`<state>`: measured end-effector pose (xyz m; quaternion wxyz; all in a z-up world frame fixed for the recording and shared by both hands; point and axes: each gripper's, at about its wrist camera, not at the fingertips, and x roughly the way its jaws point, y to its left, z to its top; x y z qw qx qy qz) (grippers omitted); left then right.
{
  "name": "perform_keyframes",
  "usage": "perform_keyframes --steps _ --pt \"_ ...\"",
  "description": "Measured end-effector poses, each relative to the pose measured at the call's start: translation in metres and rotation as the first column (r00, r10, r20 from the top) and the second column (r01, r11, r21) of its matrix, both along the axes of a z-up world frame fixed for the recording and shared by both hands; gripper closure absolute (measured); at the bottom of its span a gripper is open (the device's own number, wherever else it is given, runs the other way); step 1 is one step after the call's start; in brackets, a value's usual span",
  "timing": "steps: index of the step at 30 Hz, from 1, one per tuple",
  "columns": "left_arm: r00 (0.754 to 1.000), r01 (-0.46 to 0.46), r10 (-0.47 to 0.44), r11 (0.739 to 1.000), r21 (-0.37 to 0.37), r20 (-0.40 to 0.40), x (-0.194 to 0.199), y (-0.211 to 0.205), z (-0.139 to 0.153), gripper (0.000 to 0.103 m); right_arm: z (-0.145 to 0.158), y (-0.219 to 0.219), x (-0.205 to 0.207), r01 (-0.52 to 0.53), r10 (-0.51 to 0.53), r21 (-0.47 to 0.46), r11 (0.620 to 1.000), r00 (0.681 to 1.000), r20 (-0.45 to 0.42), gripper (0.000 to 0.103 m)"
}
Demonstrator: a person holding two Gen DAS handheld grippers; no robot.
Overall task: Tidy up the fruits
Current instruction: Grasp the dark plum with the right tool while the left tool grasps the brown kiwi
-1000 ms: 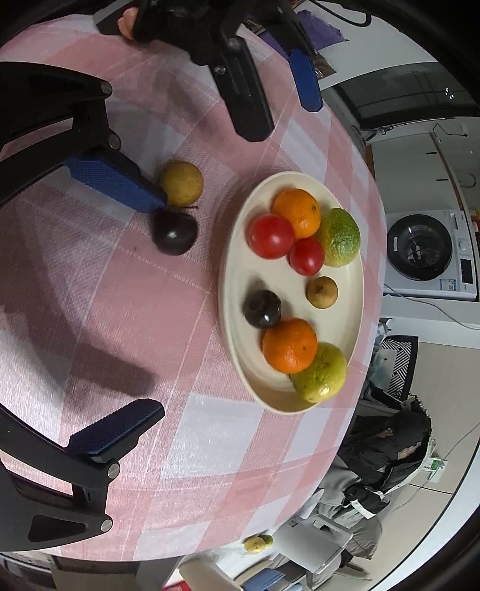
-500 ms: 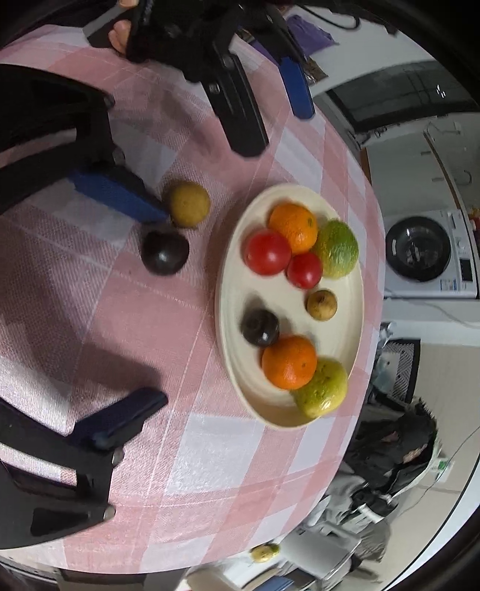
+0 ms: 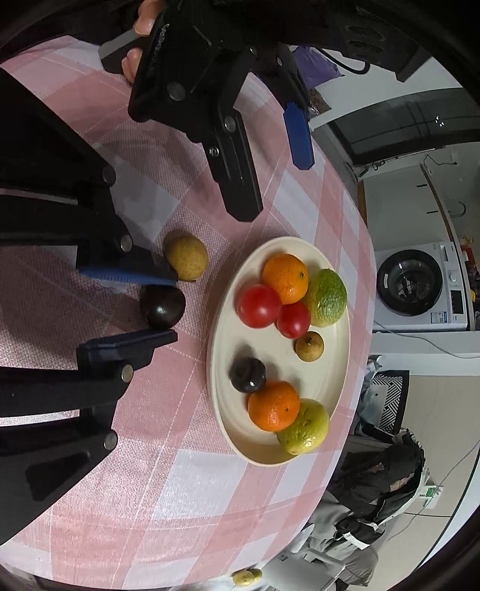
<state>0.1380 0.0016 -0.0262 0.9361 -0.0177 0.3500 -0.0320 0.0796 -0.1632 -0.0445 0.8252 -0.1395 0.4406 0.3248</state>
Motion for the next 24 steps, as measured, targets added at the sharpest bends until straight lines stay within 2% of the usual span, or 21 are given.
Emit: perform_keyframes --steps 6,9,16,17,20,21,24 --pt "1.000 0.017 -0.018 1.000 -0.007 -0.009 -0.001 -0.004 -0.002 0.001 0.008 -0.005 0.001 0.011 -0.011 0.025 1.000 1.000 0.012 0.079" --pt "0.997 0.070 -0.071 0.997 -0.032 -0.034 -0.001 -0.010 -0.006 0.001 0.017 -0.013 0.003 0.034 -0.035 0.053 0.998 0.999 0.024 0.079" --pt "0.984 0.138 -0.136 0.990 0.014 -0.111 0.003 -0.033 -0.017 0.001 0.026 -0.027 0.009 0.075 -0.077 0.084 0.994 0.997 0.030 0.079" --pt "0.980 0.148 -0.145 0.989 0.011 -0.136 0.006 -0.036 -0.020 0.006 0.026 -0.029 0.010 0.080 -0.083 0.086 0.993 0.996 0.030 0.079" --pt "0.965 0.177 -0.170 0.984 0.013 -0.201 0.011 -0.045 -0.030 0.031 0.026 -0.029 0.010 0.084 -0.086 0.086 0.993 0.996 0.028 0.079" --pt "0.964 0.179 -0.169 0.983 0.031 -0.203 0.011 -0.049 -0.031 0.034 0.026 -0.029 0.010 0.084 -0.087 0.085 0.993 0.996 0.029 0.079" --pt "0.959 0.212 -0.204 0.977 0.018 -0.194 0.010 -0.054 -0.031 0.047 0.025 -0.029 0.010 0.084 -0.087 0.084 0.993 0.996 0.029 0.079"
